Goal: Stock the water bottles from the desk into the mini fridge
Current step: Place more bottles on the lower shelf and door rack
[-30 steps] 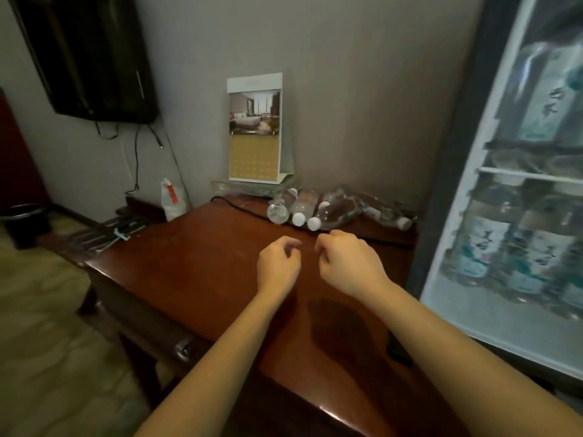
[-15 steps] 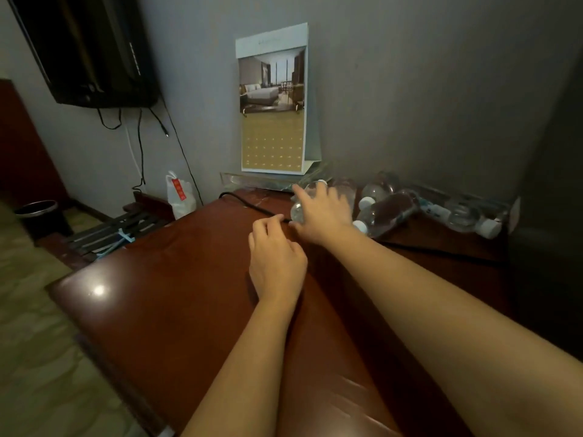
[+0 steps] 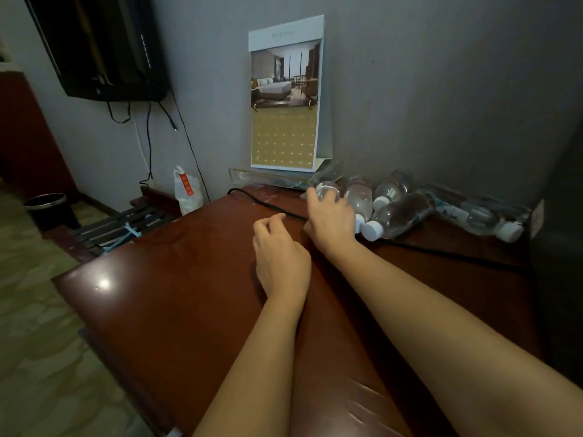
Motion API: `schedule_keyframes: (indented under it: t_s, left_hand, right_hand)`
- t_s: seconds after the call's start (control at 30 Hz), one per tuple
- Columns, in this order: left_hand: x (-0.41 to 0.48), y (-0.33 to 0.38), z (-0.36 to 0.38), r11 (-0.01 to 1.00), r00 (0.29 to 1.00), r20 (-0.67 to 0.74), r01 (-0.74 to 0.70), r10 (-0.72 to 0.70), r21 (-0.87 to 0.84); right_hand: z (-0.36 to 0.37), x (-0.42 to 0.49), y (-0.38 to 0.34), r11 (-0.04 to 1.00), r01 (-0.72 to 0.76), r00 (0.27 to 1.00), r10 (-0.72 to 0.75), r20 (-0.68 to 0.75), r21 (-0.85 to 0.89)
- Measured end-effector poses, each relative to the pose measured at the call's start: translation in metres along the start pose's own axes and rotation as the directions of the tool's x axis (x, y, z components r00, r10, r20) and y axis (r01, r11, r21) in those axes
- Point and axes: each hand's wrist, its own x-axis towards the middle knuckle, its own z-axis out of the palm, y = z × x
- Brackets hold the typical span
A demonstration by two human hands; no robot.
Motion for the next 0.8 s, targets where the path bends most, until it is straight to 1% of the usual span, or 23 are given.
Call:
schedule_keyframes:
  t_s: [0.1, 0.17, 0.2, 0.23, 0.27, 0.3, 0.33, 0.37, 0.4, 0.43, 0.47, 0.53, 0.63, 0.67, 0.73, 0.8]
  left_hand:
    - [0.003, 0.002, 0.0, 0.993, 0.999, 0.031, 0.019, -0.015, -0.12]
    - [0.005, 0.0, 0.001, 0.973, 0.998, 0.057, 0.039, -0.026, -0.227]
    - [0.007, 0.002, 0.0, 0.945, 0.994, 0.09, 0.084, -0.058, -0.317]
    - [0.008, 0.003, 0.0, 0.887, 0.983, 0.149, 0.164, -0.11, -0.432]
    - [0.009, 0.005, 0.001, 0.786, 0.955, 0.244, 0.277, -0.165, -0.553]
    - [0.008, 0.009, 0.0, 0.637, 0.909, 0.366, 0.405, -0.2, -0.656]
    - [0.008, 0.013, -0.001, 0.466, 0.845, 0.497, 0.526, -0.196, -0.711]
    - [0.008, 0.016, -0.002, 0.315, 0.781, 0.604, 0.62, -0.16, -0.719]
    - [0.006, 0.019, -0.003, 0.213, 0.731, 0.675, 0.679, -0.099, -0.703]
    - [0.005, 0.021, -0.005, 0.156, 0.698, 0.715, 0.711, -0.042, -0.685]
    - [0.003, 0.022, -0.006, 0.132, 0.683, 0.73, 0.724, -0.004, -0.677]
    - [-0.002, 0.024, -0.01, 0.109, 0.676, 0.736, 0.729, 0.045, -0.676]
    - [-0.012, 0.026, -0.014, 0.083, 0.662, 0.74, 0.736, 0.116, -0.672]
    - [-0.014, 0.026, -0.015, 0.088, 0.663, 0.733, 0.729, 0.151, -0.679]
    - [-0.018, 0.026, -0.017, 0.138, 0.657, 0.712, 0.703, 0.249, -0.697]
    - [-0.023, 0.027, -0.018, 0.2, 0.62, 0.706, 0.686, 0.343, -0.7]
  right_hand:
    - [-0.017, -0.004, 0.004, 0.982, -0.093, 0.994, 0.101, -0.041, 0.163]
    - [-0.032, -0.006, 0.005, 0.932, -0.182, 0.978, 0.204, -0.04, 0.314]
    - [-0.042, -0.007, 0.006, 0.89, -0.225, 0.965, 0.261, -0.039, 0.396]
    - [-0.05, -0.01, 0.007, 0.835, -0.266, 0.946, 0.321, -0.034, 0.481]
    - [-0.058, -0.015, 0.009, 0.765, -0.304, 0.923, 0.385, -0.025, 0.568]
    - [-0.066, -0.022, 0.01, 0.69, -0.327, 0.898, 0.44, -0.015, 0.646]
    - [-0.073, -0.032, 0.012, 0.619, -0.333, 0.879, 0.477, -0.003, 0.711]
    - [-0.079, -0.044, 0.013, 0.562, -0.323, 0.87, 0.494, 0.004, 0.761]
    - [-0.084, -0.057, 0.014, 0.52, -0.3, 0.872, 0.49, 0.009, 0.8]
    - [-0.089, -0.072, 0.014, 0.49, -0.271, 0.883, 0.468, 0.012, 0.829]
    - [-0.093, -0.086, 0.015, 0.478, -0.244, 0.901, 0.434, 0.015, 0.844]
    - [-0.1, -0.11, 0.019, 0.503, -0.212, 0.938, 0.344, 0.031, 0.838]
    - [-0.105, -0.136, 0.029, 0.511, -0.216, 0.969, 0.218, 0.118, 0.832]
    - [-0.107, -0.144, 0.032, 0.518, -0.241, 0.967, 0.196, 0.16, 0.821]
    - [-0.108, -0.16, 0.037, 0.532, -0.279, 0.96, 0.174, 0.22, 0.8]
    - [-0.107, -0.174, 0.039, 0.513, -0.292, 0.956, 0.171, 0.237, 0.807]
